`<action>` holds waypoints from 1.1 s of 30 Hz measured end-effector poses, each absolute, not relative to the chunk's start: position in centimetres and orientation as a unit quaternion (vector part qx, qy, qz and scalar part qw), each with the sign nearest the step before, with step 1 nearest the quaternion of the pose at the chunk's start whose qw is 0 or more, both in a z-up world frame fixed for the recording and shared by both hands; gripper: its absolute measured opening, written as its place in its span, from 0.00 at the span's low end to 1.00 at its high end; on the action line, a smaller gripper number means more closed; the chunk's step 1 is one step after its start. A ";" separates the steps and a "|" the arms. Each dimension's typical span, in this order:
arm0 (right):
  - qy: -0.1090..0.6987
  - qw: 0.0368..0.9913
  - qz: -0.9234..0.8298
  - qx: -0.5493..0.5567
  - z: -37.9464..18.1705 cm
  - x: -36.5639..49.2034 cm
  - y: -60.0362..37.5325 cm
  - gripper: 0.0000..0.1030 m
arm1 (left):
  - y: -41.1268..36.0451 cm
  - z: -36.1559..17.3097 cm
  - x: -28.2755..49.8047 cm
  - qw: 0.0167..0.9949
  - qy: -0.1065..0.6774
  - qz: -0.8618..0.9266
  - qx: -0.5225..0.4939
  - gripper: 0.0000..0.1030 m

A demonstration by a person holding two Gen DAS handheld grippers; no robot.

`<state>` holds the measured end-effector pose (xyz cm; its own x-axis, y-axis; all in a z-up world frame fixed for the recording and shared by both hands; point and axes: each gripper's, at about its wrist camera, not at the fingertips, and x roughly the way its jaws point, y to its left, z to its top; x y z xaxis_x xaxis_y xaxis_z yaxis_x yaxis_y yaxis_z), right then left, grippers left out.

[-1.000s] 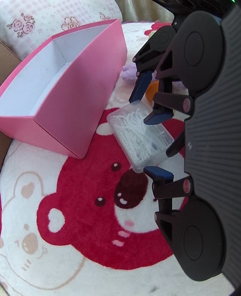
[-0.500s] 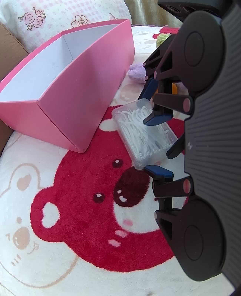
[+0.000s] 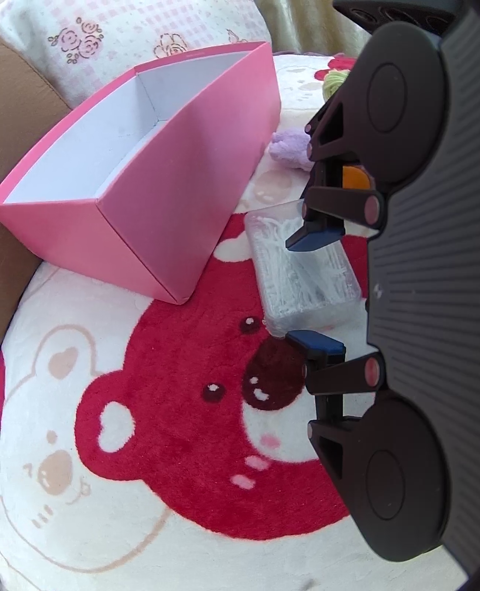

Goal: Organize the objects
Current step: 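Lift the floss-pick box with the left gripper and carry it over the pink box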

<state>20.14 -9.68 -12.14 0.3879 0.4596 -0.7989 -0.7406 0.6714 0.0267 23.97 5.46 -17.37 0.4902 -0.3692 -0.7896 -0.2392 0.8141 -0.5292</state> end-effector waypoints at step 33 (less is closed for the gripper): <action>0.391 0.847 0.327 -0.151 -6.4 15.1 -6.1 0.89 | 3.5 -13.4 20.7 0.839 0.473 -0.079 -0.256 0.45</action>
<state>15.12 -6.11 -6.44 0.4792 0.4360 -0.7618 -0.6727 0.7399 0.0004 20.70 3.52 -13.44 0.5393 -0.3755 -0.7538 -0.1100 0.8560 -0.5052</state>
